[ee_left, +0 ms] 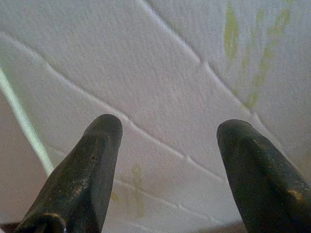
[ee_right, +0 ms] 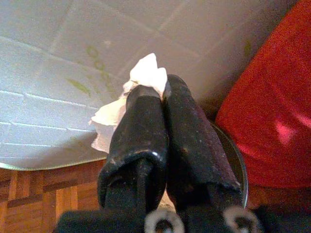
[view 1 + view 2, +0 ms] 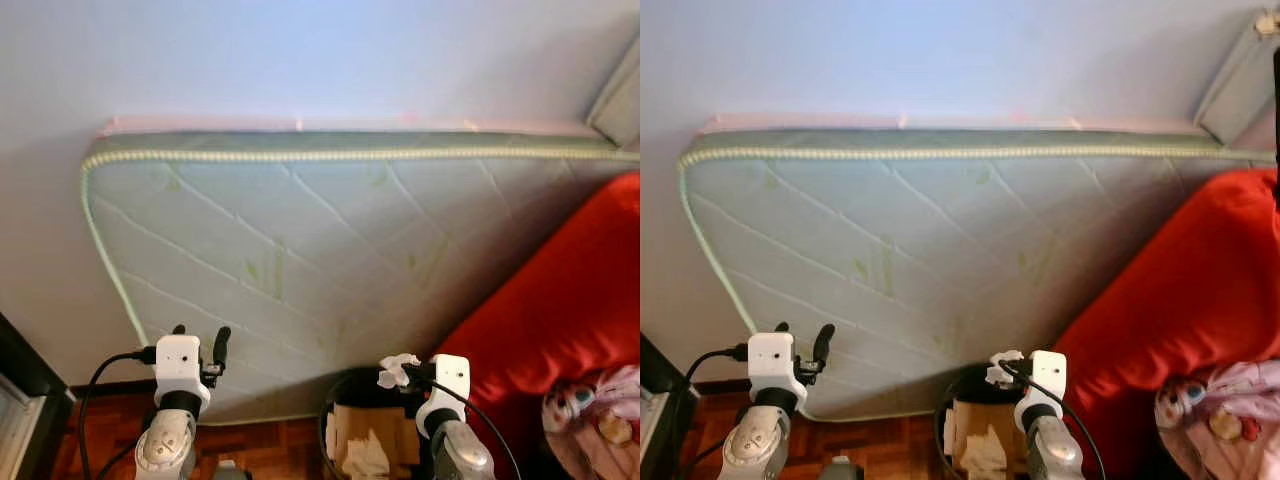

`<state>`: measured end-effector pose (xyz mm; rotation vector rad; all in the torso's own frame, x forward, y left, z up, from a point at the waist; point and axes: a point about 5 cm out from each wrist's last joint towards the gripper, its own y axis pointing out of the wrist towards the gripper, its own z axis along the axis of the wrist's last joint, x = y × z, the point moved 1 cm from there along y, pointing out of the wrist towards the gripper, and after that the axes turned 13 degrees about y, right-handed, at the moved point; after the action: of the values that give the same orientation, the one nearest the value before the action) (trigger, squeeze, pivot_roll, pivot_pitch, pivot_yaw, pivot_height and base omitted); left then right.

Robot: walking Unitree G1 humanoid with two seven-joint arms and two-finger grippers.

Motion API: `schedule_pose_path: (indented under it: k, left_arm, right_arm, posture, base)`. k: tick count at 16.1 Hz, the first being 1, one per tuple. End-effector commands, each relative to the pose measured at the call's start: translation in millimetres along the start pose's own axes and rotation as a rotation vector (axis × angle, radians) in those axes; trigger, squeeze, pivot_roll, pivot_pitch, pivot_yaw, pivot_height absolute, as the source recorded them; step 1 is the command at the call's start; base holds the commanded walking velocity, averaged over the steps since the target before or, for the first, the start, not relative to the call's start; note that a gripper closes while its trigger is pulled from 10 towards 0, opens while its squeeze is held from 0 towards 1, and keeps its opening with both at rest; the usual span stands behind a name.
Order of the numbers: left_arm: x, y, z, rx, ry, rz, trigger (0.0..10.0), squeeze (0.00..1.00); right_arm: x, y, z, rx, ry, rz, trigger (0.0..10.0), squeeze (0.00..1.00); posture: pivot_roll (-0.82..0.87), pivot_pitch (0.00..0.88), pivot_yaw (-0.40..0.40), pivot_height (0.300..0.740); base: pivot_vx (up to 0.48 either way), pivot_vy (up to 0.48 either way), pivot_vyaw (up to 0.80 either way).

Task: Clean up the room

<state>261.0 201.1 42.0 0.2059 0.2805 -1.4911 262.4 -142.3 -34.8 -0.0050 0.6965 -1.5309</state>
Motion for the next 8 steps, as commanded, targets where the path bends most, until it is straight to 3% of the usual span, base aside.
schedule_pose_path:
  k: [1, 8]
  left_arm:
    - [3.3, -1.3, 1.2, -0.003, -0.015, -0.018, 10.0, 0.00]
    - [6.2, -2.0, 1.8, -0.017, -0.018, -0.040, 10.0, 0.00]
  right_arm:
    - [1.9, 0.2, 2.3, 0.010, 0.002, -0.009, 10.0, 0.00]
    - [-0.3, 1.3, 1.8, 0.000, 0.004, -0.001, 10.0, 0.00]
  posture:
    - [0.11, 0.000, -0.123, 0.646]
    - [0.11, 0.000, -0.121, 0.646]
  base:
    - [0.000, 0.000, 0.00]
    - [0.000, 0.000, 0.00]
